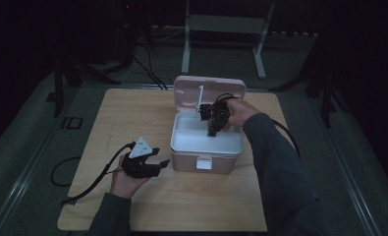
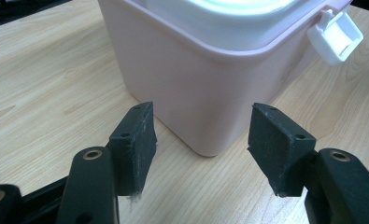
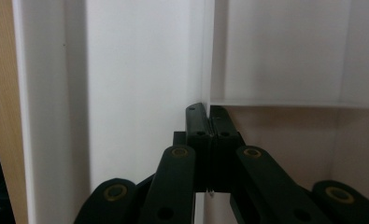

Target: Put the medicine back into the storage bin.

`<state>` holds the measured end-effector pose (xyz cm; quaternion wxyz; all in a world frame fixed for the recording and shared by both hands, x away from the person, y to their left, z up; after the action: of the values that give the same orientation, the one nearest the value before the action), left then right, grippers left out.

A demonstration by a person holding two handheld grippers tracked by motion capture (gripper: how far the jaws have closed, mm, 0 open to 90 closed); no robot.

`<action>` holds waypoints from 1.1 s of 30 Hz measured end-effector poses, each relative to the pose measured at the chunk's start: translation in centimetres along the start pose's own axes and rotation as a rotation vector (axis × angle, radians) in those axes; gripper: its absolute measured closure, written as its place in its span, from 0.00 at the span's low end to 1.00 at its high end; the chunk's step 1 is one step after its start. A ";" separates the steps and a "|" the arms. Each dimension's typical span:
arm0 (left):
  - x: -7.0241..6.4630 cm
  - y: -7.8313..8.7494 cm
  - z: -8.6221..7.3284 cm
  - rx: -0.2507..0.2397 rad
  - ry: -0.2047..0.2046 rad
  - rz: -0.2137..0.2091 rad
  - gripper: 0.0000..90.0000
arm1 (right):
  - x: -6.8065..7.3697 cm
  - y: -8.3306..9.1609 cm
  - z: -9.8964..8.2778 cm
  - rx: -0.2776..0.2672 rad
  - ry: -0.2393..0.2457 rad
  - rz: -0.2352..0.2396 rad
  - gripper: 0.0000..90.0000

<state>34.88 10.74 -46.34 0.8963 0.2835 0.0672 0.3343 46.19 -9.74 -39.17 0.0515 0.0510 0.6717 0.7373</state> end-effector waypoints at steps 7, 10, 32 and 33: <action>0.0 -0.2 -0.1 0.003 0.001 -0.003 0.46 | -0.1 -0.9 0.5 0.004 0.029 -0.013 0.99; -0.1 -0.2 0.0 0.002 0.001 -0.004 0.46 | -0.1 -1.3 0.6 0.006 0.044 -0.012 0.99; 0.5 0.4 0.2 -0.007 0.005 0.007 0.46 | -0.1 0.3 -0.3 -0.078 0.026 -0.064 0.75; 0.6 0.5 0.3 -0.009 0.006 0.010 0.46 | -0.1 0.6 -0.6 -0.088 0.007 -0.069 0.73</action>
<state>35.14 11.33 -45.80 0.8957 0.2788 0.0668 0.3398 46.19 -10.43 -38.59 0.0765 0.0229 0.6402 0.7641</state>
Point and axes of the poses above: each handheld gripper's, and its own axes: y roughly backward along the jaws, z roughly out of its top, x roughly to its left, the point moved 6 cm from there along -y, roughly forward along the jaws, and after that the axes turned 5 degrees about -y, right-handed, at the moved point
